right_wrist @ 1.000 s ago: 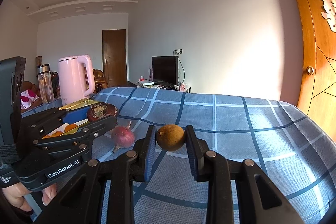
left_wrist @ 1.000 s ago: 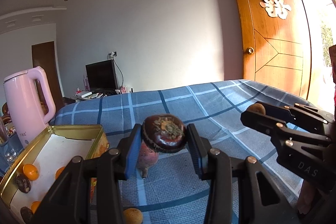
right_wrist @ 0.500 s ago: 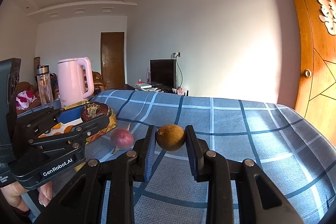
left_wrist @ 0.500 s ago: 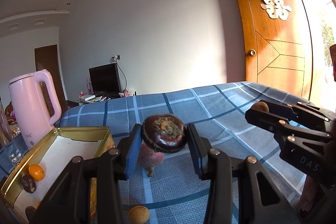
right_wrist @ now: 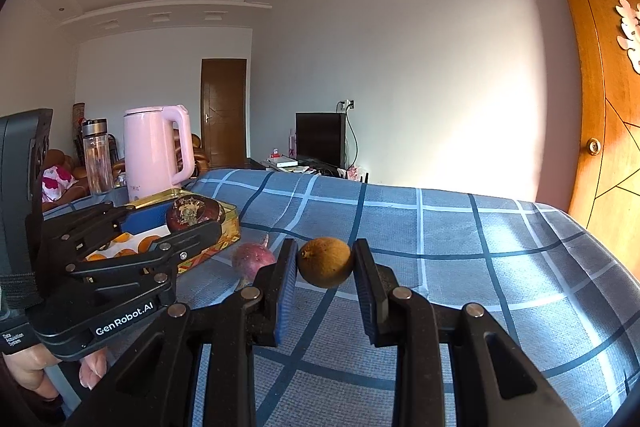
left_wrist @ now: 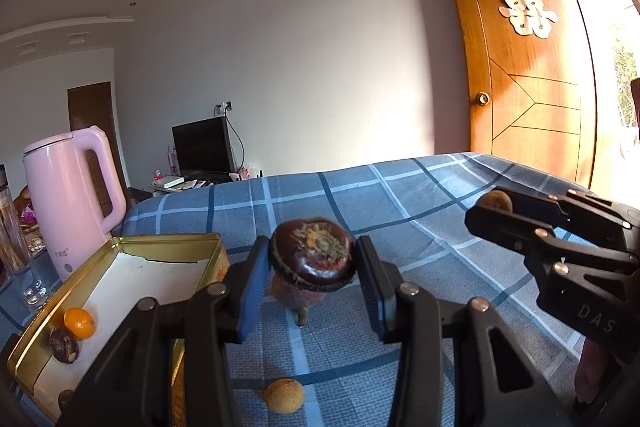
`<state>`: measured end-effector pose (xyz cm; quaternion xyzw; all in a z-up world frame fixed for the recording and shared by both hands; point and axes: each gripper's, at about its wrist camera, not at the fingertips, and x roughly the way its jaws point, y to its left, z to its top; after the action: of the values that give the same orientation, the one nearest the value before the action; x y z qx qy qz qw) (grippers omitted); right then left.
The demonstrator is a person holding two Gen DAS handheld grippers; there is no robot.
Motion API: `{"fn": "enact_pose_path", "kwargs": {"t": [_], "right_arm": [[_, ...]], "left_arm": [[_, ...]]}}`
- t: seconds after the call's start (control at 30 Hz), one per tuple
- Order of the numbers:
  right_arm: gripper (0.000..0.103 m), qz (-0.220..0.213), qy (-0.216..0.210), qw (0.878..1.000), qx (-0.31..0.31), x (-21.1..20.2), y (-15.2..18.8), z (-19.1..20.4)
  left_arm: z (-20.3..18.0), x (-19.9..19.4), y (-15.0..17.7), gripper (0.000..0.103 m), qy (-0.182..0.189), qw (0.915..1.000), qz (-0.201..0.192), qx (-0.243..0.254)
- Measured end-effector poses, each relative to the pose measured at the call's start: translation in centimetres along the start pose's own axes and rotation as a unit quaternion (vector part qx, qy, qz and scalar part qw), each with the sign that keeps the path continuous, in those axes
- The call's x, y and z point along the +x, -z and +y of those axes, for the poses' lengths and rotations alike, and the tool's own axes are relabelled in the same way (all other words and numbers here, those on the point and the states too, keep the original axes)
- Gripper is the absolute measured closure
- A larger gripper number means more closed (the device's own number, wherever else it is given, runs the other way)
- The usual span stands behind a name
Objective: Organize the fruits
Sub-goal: 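Carry the dark passion fruit and yellow fruit toward the tin tray with both grippers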
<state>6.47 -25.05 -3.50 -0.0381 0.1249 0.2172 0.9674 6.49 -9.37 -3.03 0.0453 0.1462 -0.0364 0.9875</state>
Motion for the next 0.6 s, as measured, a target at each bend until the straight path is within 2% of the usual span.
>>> {"fn": "enact_pose_path", "kwargs": {"t": [0.6], "right_arm": [[0.073, -0.002, -0.045, 0.999, -0.021, 0.4, -1.7, 3.6]], "left_arm": [[3.6, -1.6, 0.0, 0.058, -0.018, 0.9996, 0.006, -0.019]]}}
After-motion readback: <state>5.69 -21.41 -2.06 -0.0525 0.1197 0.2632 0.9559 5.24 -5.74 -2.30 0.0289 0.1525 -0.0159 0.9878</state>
